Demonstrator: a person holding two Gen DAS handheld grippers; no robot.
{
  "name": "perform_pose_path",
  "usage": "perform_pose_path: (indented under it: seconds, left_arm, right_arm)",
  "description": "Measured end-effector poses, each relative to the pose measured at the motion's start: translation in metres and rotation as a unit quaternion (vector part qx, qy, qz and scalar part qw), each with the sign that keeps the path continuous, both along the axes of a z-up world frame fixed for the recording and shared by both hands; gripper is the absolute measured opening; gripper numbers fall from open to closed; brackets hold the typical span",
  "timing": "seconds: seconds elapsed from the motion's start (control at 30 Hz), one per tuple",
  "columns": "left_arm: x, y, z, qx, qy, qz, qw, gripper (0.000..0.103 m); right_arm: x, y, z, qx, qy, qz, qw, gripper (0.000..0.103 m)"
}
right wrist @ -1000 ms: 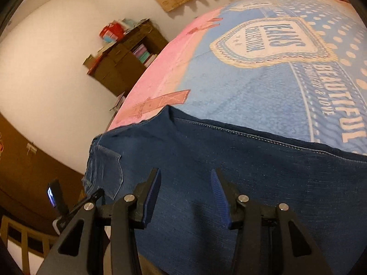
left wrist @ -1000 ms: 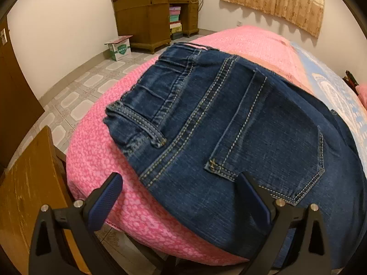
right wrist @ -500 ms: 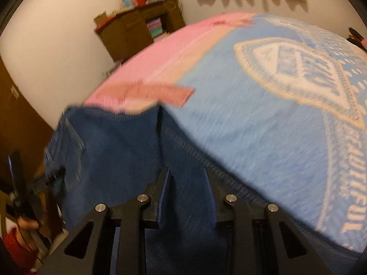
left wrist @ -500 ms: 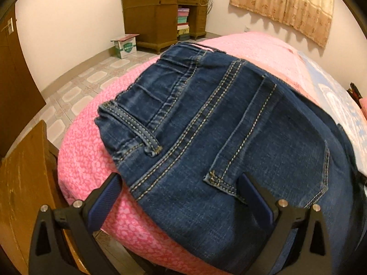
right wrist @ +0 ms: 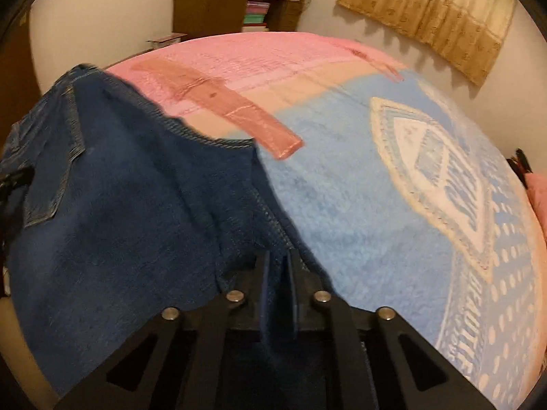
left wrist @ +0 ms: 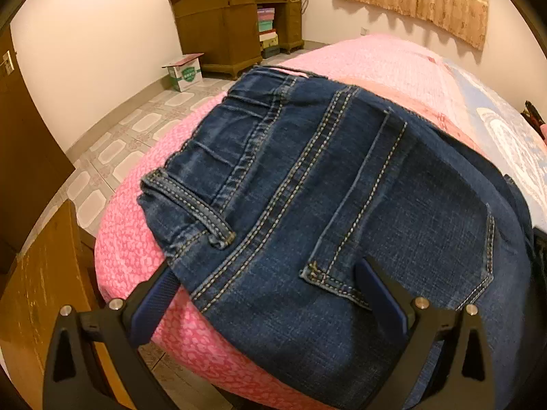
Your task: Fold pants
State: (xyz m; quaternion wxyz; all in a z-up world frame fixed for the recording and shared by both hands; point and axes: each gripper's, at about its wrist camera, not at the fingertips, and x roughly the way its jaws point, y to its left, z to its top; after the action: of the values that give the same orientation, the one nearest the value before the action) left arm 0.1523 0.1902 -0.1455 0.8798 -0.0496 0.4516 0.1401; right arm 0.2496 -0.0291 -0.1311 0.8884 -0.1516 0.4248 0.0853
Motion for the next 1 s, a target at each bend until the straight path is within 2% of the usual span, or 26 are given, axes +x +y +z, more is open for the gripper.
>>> perform_pose_path:
  seconds: [0.03,0.07,0.1,0.13,0.17,0.2,0.37,0.43,0.5,0.57,0.6,0.63,0.7,0.73,0.77,0.8,0.9,1.0]
  left_arm:
    - [0.001,0.000,0.000,0.002,0.002,0.001,1.0000,0.103]
    - [0.001,-0.001,0.001,0.003,0.003,0.002,1.0000,0.103]
    - [0.001,-0.002,0.001,0.006,0.005,0.002,1.0000,0.103]
    - [0.002,-0.004,0.002,0.009,0.007,0.000,0.9999,0.103]
    - [0.003,-0.005,0.003,0.014,0.010,-0.002,0.9999,0.103]
    - [0.004,-0.007,0.004,0.019,0.012,-0.005,0.9997,0.103]
    - [0.004,-0.009,0.004,0.021,0.017,0.001,0.9996,0.103]
    - [0.004,-0.013,0.006,0.029,0.024,0.000,0.9993,0.103]
    - [0.002,-0.020,0.010,0.036,0.036,-0.010,0.9986,0.103]
    - [-0.003,-0.023,0.016,0.034,0.036,-0.020,0.9986,0.103]
    - [-0.007,-0.024,0.018,0.031,0.030,-0.022,0.9988,0.103]
    - [-0.012,-0.025,0.021,0.028,0.024,-0.025,0.9990,0.103]
    - [-0.022,-0.029,0.027,0.022,0.012,-0.036,0.9990,0.103]
    - [-0.026,-0.033,0.030,0.021,0.007,-0.042,0.9989,0.103]
    - [-0.029,-0.036,0.032,0.021,0.004,-0.047,0.9987,0.103]
    - [-0.033,-0.041,0.035,0.023,0.002,-0.054,0.9983,0.103]
    - [-0.041,-0.057,0.042,0.033,0.001,-0.072,0.9969,0.103]
    - [-0.046,-0.072,0.052,0.038,-0.002,-0.084,0.9957,0.103]
  right_arm:
    - [0.004,-0.002,0.001,-0.023,-0.016,-0.027,0.999,0.000]
    - [0.011,-0.008,-0.001,-0.070,-0.037,-0.071,0.994,0.000]
    - [0.019,-0.024,-0.001,-0.062,-0.043,-0.109,0.991,0.000]
    - [0.026,-0.044,-0.003,-0.016,-0.026,-0.141,0.989,0.000]
    - [0.026,-0.061,-0.001,0.051,-0.015,-0.154,0.987,0.000]
    - [0.018,-0.073,0.007,0.113,-0.023,-0.157,0.981,0.000]
    - [-0.029,-0.081,0.042,0.178,-0.056,-0.135,0.973,0.001]
    - [-0.050,-0.092,0.049,0.218,-0.055,-0.146,0.963,0.001]
    - [-0.078,-0.113,0.050,0.269,-0.050,-0.170,0.947,0.003]
    - [-0.113,-0.139,0.050,0.326,-0.051,-0.197,0.923,0.004]
    - [-0.140,-0.157,0.046,0.359,-0.055,-0.219,0.906,0.005]
    - [-0.170,-0.181,0.043,0.394,-0.062,-0.250,0.882,0.008]
    - [-0.223,-0.220,0.034,0.442,-0.079,-0.306,0.840,0.023]
    - [-0.256,-0.245,0.027,0.461,-0.092,-0.341,0.814,0.042]
    - [-0.279,-0.261,0.023,0.468,-0.103,-0.364,0.798,0.062]
    - [-0.313,-0.281,0.017,0.470,-0.125,-0.401,0.776,0.067]
    - [-0.406,-0.328,0.002,0.471,-0.178,-0.492,0.711,0.069]
    - [-0.473,-0.362,-0.015,0.456,-0.203,-0.562,0.660,0.069]
